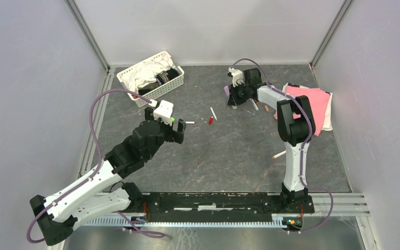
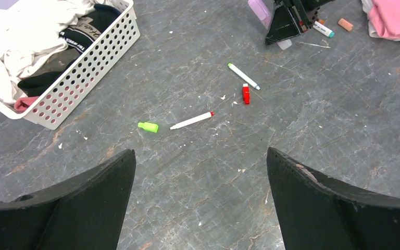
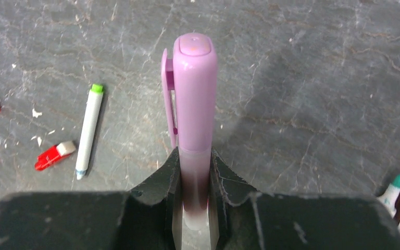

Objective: Insert the pens into the pen caps
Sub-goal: Place the pen at the center of the board.

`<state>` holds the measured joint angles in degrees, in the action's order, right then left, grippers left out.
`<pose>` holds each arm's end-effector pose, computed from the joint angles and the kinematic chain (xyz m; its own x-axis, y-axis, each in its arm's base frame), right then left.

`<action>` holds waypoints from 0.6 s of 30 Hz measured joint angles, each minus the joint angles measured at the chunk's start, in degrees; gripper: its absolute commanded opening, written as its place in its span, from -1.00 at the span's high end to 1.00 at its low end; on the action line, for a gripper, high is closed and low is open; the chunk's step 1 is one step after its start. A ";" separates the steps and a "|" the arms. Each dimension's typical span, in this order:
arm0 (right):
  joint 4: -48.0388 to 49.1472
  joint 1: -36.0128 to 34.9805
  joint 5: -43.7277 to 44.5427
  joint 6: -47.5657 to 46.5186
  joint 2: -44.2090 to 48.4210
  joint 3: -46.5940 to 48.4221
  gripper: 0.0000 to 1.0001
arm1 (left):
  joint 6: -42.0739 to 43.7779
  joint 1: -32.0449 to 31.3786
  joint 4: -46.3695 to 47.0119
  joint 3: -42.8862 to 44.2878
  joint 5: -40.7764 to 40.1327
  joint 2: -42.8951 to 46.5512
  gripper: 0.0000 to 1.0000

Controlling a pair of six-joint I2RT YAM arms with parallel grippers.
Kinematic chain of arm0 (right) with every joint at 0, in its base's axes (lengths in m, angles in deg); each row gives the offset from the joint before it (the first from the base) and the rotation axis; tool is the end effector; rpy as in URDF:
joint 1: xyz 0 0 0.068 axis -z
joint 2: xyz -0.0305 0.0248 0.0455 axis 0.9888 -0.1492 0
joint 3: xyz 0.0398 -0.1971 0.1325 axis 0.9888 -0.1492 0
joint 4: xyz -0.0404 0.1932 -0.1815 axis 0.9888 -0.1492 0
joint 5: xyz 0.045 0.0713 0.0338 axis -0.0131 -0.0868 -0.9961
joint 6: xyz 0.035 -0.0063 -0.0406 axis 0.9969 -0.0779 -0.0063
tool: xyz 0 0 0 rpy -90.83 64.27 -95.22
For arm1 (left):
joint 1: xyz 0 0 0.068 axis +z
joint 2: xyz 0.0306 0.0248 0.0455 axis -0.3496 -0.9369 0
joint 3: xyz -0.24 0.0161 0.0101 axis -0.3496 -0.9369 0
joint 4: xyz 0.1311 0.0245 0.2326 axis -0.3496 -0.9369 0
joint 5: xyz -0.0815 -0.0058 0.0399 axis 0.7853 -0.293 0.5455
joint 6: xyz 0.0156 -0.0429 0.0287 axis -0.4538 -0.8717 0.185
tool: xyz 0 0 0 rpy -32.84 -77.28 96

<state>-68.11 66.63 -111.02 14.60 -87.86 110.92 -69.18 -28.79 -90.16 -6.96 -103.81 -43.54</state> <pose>0.4358 0.1307 0.1312 -0.6848 -0.2803 -0.6727 -0.5707 0.7803 0.2558 0.1511 -0.1509 0.3074 -0.2374 0.1345 -0.9621 0.3771 0.9255 0.0363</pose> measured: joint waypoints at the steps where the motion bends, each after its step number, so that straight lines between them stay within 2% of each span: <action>1: -0.22 0.00 0.20 0.35 -0.87 0.85 0.74 | 0.04 0.00 -0.04 0.00 -0.17 -0.17 -1.00; 12: -0.61 0.00 1.77 2.40 -6.73 10.25 0.58 | 0.46 0.04 -0.09 0.00 -0.31 -2.56 -1.00; 18: -0.72 0.00 1.95 3.08 -8.98 12.72 0.39 | 0.46 0.09 -0.09 -0.02 -0.31 -2.56 -1.00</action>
<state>-68.83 66.63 -109.07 17.68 -96.84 123.64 -68.72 -28.71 -90.25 -6.99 -104.12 -46.10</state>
